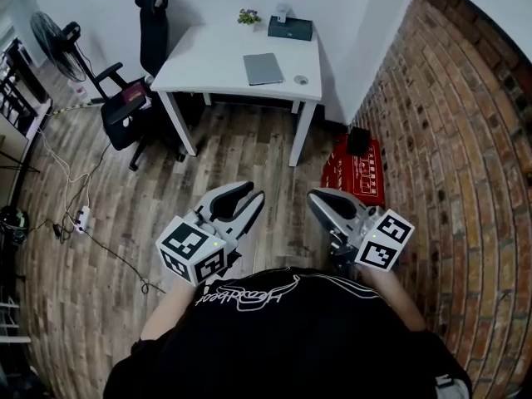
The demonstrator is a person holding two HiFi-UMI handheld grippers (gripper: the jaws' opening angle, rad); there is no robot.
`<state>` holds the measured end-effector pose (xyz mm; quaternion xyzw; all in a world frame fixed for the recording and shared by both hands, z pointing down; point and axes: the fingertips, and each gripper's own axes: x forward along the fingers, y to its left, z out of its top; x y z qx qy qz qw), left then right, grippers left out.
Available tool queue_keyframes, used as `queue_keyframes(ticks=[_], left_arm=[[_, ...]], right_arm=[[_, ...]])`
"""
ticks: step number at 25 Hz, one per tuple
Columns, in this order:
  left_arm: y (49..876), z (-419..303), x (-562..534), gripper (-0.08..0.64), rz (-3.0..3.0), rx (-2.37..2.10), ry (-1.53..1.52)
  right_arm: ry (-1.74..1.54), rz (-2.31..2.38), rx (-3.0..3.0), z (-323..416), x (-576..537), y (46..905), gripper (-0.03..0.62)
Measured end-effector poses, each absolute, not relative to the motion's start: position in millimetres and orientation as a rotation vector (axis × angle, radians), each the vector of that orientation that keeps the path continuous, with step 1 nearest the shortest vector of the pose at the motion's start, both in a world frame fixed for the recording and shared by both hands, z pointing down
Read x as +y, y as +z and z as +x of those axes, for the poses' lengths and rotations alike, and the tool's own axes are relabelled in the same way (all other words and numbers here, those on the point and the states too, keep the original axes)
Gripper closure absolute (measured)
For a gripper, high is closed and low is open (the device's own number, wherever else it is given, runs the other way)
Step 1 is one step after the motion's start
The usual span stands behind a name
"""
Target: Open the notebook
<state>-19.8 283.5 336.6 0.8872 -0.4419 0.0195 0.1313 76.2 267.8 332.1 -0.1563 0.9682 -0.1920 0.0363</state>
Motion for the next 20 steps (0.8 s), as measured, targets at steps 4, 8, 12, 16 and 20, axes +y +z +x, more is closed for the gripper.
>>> queue_keyframes(ticks=[4, 8, 12, 16, 20], left_arm=[[334.0, -32.6, 277.9, 0.354, 2.584, -1.327, 0.067], [339.0, -43.5, 260.6, 0.290, 2.573, -1.378, 0.079], [350.0, -52.3, 238.8, 0.265, 2.536, -1.399, 0.093], [363.8, -60.0, 209.3, 0.252, 2.507, -1.424, 0.133], [378.4, -70.2, 170.9, 0.242, 2.476, -1.441, 0.210]], right_arm=[[-0.557, -0.475, 2.985, 67.5, 266.6, 329.4, 0.591], [-0.550, -0.471, 2.990, 63.8, 251.5, 331.9, 0.591], [-0.597, -0.469, 2.983, 59.4, 230.7, 345.8, 0.591], [-0.643, -0.460, 2.958, 54.6, 197.6, 358.5, 0.591], [-0.697, -0.451, 2.928, 47.0, 151.1, 370.4, 0.591]])
